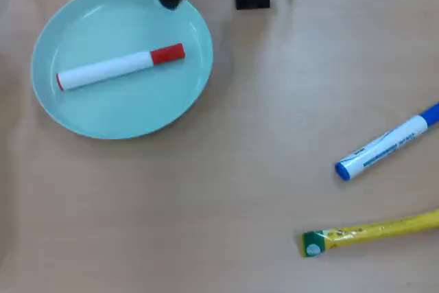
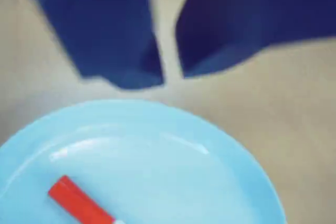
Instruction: Pick up the red pen.
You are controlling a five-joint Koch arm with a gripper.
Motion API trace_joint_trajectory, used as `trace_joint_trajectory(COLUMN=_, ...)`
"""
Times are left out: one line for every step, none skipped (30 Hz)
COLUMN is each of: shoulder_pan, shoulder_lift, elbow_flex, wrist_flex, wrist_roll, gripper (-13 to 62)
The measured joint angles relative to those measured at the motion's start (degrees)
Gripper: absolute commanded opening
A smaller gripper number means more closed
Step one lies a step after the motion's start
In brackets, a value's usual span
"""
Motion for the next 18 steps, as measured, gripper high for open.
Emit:
trace_joint_trajectory(shoulder_pan=1.93, shoulder_lift=0.00, elbow_flex=0.00, wrist_flex=0.00, wrist_roll=0.00, gripper=-2.5)
trace_joint_trajectory(shoulder_pan=2.81, shoulder_lift=0.00, elbow_flex=0.00, wrist_flex=0.00, wrist_roll=0.18, gripper=-2.5)
trace_joint_trajectory(shoulder_pan=3.08, shoulder_lift=-0.09, elbow_flex=0.09, wrist_flex=0.00, wrist_roll=0.88, gripper=-2.5)
trace_joint_trajectory(shoulder_pan=3.08, shoulder_lift=-0.09, elbow_flex=0.62, wrist_flex=0.00, wrist_roll=1.85, gripper=-2.6)
trace_joint_trajectory(shoulder_pan=2.90, shoulder_lift=-0.09, elbow_flex=1.41, wrist_flex=0.00, wrist_roll=2.55, gripper=-3.0)
trace_joint_trajectory(shoulder_pan=2.37, shoulder_lift=-0.09, elbow_flex=1.67, wrist_flex=0.00, wrist_roll=3.16, gripper=-3.3)
trace_joint_trajectory(shoulder_pan=1.67, shoulder_lift=-0.09, elbow_flex=1.58, wrist_flex=0.00, wrist_roll=3.52, gripper=-3.6)
trace_joint_trajectory(shoulder_pan=0.88, shoulder_lift=-0.09, elbow_flex=1.58, wrist_flex=-0.09, wrist_roll=3.52, gripper=-4.2)
trace_joint_trajectory(shoulder_pan=0.26, shoulder_lift=-0.09, elbow_flex=1.58, wrist_flex=-0.35, wrist_roll=3.69, gripper=-5.1)
trace_joint_trajectory(shoulder_pan=0.00, shoulder_lift=-0.09, elbow_flex=1.93, wrist_flex=-0.88, wrist_roll=4.48, gripper=-6.0)
trace_joint_trajectory(shoulder_pan=-0.18, shoulder_lift=-0.18, elbow_flex=2.64, wrist_flex=-1.41, wrist_roll=5.19, gripper=-6.2)
trace_joint_trajectory(shoulder_pan=-0.26, shoulder_lift=-0.35, elbow_flex=3.08, wrist_flex=-1.67, wrist_roll=5.98, gripper=-6.2)
trace_joint_trajectory(shoulder_pan=-0.44, shoulder_lift=-0.88, elbow_flex=3.16, wrist_flex=-1.93, wrist_roll=6.33, gripper=-6.4)
trace_joint_trajectory(shoulder_pan=-0.44, shoulder_lift=-1.49, elbow_flex=3.25, wrist_flex=-2.02, wrist_roll=6.59, gripper=-6.4)
trace_joint_trajectory(shoulder_pan=-0.35, shoulder_lift=-2.29, elbow_flex=3.25, wrist_flex=-2.11, wrist_roll=6.86, gripper=-6.4)
trace_joint_trajectory(shoulder_pan=-0.09, shoulder_lift=-2.99, elbow_flex=3.52, wrist_flex=-2.29, wrist_roll=6.86, gripper=-6.4)
trace_joint_trajectory(shoulder_pan=0.18, shoulder_lift=-3.52, elbow_flex=4.57, wrist_flex=-2.55, wrist_roll=6.94, gripper=-6.4)
trace_joint_trajectory(shoulder_pan=0.70, shoulder_lift=-3.87, elbow_flex=5.54, wrist_flex=-2.72, wrist_roll=7.12, gripper=-6.5)
